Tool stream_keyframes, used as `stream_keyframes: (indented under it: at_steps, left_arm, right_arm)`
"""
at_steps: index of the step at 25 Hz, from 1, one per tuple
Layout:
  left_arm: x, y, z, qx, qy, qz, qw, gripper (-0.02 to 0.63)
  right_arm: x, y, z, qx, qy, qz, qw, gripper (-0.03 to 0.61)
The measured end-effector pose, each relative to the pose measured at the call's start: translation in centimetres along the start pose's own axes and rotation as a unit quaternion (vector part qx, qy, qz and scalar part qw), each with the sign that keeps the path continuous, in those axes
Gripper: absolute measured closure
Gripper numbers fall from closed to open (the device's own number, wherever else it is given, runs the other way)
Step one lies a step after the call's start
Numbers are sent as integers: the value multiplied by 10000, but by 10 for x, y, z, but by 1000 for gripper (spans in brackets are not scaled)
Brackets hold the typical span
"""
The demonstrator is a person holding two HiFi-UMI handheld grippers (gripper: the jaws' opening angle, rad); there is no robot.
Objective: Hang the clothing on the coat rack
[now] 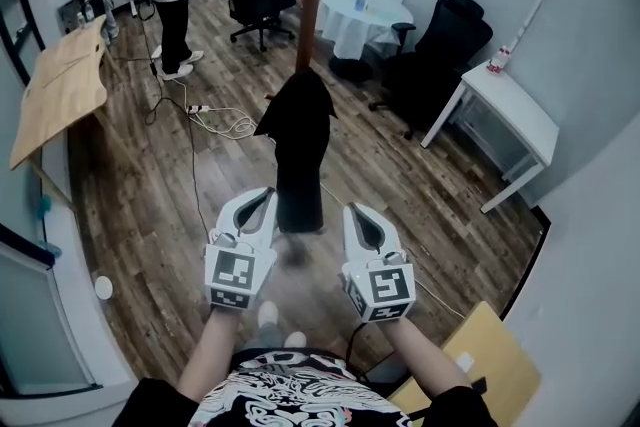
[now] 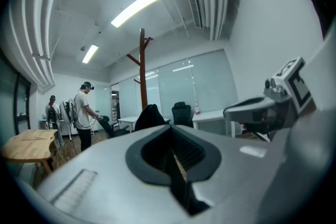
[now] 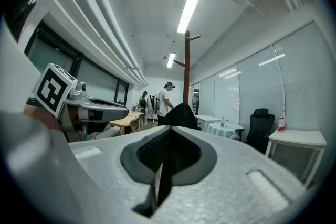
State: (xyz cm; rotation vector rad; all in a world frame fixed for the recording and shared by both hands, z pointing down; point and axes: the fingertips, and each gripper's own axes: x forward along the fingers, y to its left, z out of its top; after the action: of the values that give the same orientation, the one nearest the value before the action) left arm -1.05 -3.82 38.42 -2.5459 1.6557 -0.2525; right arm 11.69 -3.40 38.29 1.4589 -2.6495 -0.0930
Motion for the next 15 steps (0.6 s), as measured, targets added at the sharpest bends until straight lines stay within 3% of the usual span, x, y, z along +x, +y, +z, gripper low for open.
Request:
stream_keyframes:
  at_steps: [15]
  left_arm:
    - [-4,5,-9,-25,129,59,9999,624]
  right_arm:
    - [13,17,-2,25,-34,385,9993,580]
